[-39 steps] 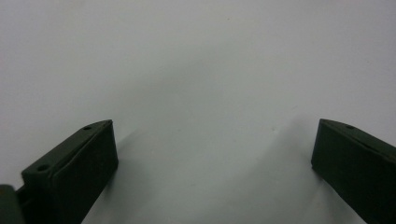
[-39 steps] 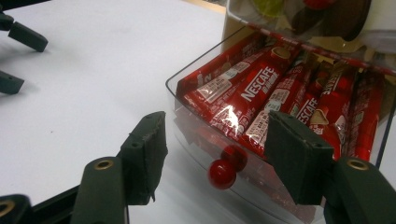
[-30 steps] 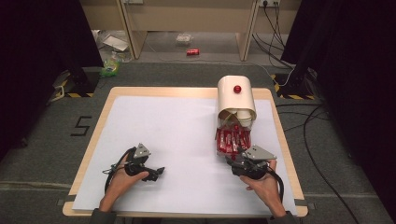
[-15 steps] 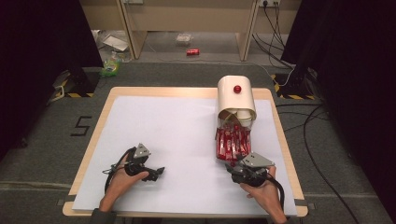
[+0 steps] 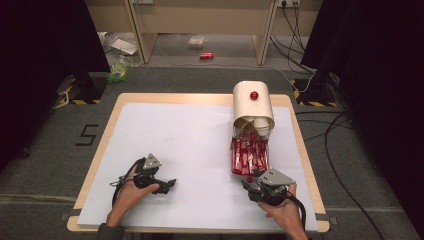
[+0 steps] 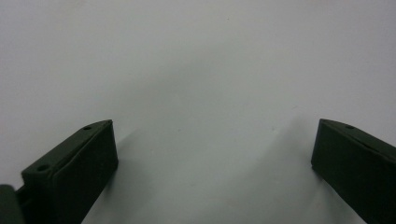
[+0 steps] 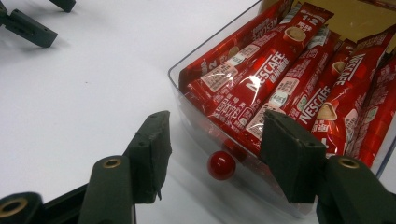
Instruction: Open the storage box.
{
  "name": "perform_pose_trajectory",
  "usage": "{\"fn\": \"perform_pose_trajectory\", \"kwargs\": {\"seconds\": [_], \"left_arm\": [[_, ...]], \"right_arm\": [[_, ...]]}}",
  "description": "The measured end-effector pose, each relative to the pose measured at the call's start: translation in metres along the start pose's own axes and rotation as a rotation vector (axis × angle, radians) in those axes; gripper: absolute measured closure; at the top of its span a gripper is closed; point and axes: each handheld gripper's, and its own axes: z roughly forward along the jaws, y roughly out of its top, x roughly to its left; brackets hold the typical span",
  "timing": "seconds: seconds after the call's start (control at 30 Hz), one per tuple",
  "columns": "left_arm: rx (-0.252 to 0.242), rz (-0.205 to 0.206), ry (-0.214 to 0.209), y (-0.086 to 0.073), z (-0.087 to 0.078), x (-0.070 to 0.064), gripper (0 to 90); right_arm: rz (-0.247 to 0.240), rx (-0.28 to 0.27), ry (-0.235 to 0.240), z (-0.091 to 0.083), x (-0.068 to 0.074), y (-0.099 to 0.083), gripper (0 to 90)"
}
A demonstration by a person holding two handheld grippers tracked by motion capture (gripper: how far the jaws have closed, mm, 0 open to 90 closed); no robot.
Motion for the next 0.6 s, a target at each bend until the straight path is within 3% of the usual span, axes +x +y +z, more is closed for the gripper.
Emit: {"fn": "perform_pose_trajectory", "kwargs": {"seconds": [0.6], "left_arm": [[0.000, -0.001, -0.001, 0.0000, 0.0000, 0.0000, 0.0]], "right_arm": [[0.012, 0.002, 0.016, -0.0049, 0.0010, -0.0010, 42.4]]}}
